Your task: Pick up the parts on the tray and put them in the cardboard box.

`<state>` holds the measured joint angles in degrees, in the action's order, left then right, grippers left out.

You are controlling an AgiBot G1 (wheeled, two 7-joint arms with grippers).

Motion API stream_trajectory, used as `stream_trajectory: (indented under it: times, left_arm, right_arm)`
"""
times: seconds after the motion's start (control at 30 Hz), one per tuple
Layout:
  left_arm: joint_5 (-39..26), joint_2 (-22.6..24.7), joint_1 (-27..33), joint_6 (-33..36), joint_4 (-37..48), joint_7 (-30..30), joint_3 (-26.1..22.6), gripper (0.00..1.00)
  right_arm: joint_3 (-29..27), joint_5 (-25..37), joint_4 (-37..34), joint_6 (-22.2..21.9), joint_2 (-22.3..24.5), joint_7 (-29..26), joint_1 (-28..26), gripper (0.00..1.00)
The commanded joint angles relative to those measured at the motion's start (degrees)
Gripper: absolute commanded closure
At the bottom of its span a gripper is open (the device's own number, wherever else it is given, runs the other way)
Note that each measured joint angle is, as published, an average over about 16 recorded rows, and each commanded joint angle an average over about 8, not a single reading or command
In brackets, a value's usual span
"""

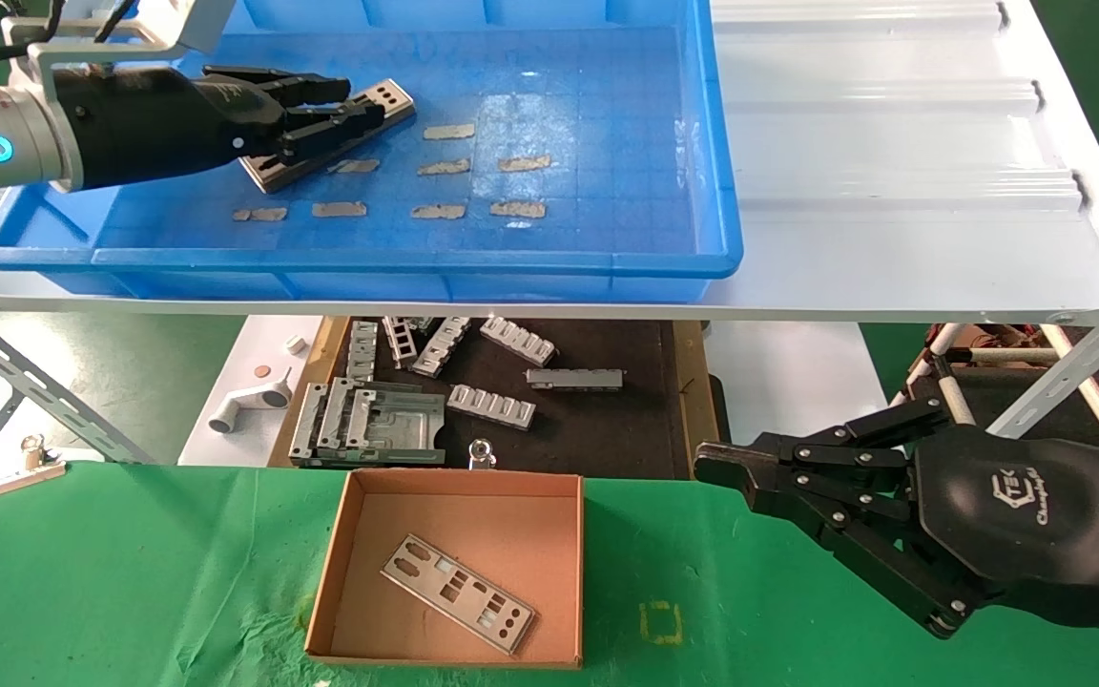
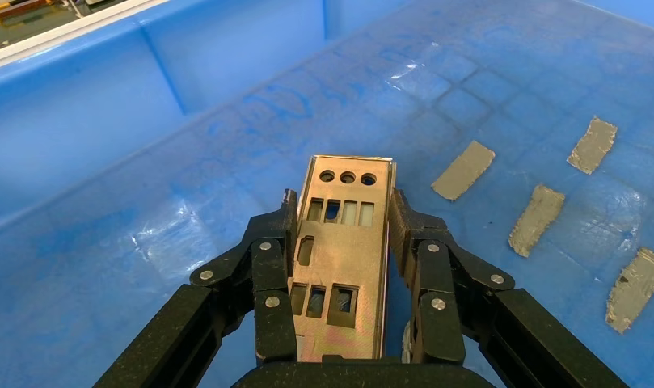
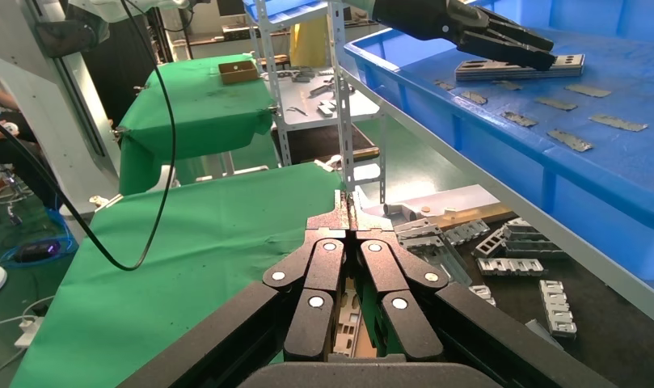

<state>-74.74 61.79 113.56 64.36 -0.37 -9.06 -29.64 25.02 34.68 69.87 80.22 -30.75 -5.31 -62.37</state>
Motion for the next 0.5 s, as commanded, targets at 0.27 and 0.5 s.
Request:
stream_trajectory:
  times: [0.27,0.5]
  left_arm:
    - [1.2,-1.4,1.6,3.8,-1.3,-0.9,0.8,1.00]
    - [1.5,-4.7,3.4,17.9,-4.4,-3.7,0.8,1.00]
  right_arm:
    - [0.0,0.0,0.0,0.0,0.0,0.0,0.0,1.00]
    - [0.0,0.0,0.0,0.0,0.0,0.0,0.0,1.00]
